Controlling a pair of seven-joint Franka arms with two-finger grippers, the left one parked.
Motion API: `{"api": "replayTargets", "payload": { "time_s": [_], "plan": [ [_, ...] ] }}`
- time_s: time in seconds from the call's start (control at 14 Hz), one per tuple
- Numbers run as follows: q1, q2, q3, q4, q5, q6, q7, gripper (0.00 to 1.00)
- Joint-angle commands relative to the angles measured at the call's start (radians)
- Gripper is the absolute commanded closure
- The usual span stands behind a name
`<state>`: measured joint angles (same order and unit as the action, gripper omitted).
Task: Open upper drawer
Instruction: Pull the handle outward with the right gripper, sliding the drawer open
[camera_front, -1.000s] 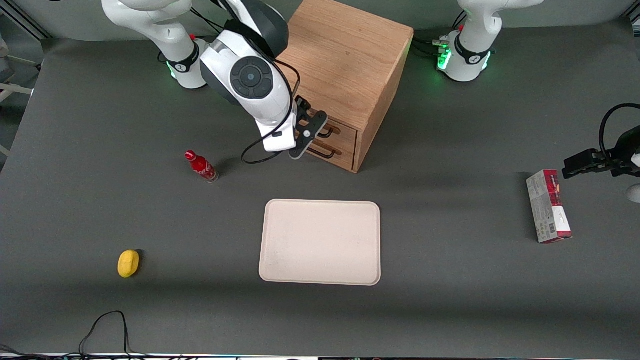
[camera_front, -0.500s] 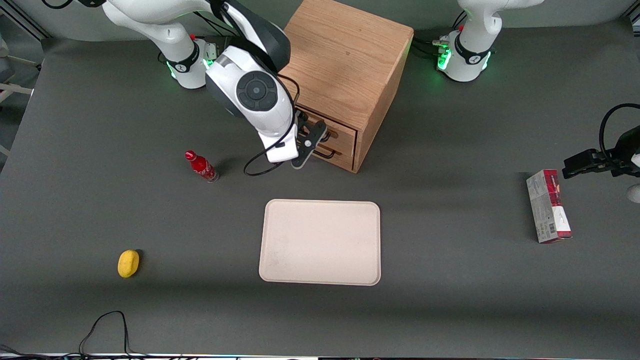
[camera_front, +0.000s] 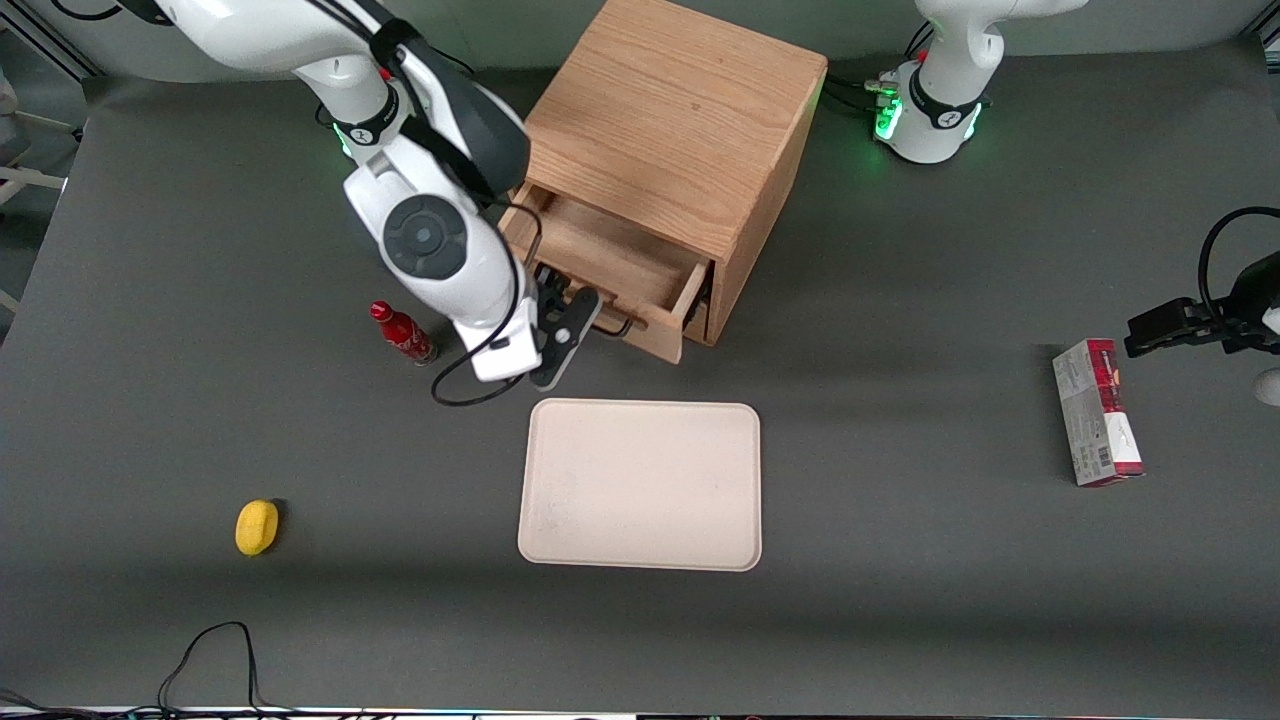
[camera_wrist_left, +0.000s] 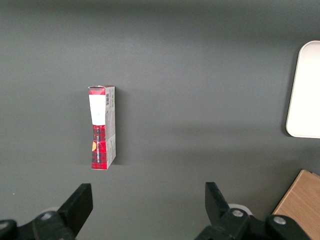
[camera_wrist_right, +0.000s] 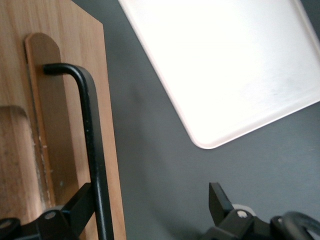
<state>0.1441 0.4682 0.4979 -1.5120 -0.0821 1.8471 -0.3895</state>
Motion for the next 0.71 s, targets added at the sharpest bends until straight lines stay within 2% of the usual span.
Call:
{"api": "replayTargets", "payload": {
  "time_s": [0.0,0.43,0.64],
  "plan": [
    [0.006,0.085,-0.041,0.111,-0.015,-0.002,-0.084,0.0],
    [0.006,0.155,-0.131,0.26,-0.015,-0.065,-0.196,0.0],
    [0.005,0.155,-0.153,0.295,-0.015,-0.065,-0.197,0.0]
  ]
}}
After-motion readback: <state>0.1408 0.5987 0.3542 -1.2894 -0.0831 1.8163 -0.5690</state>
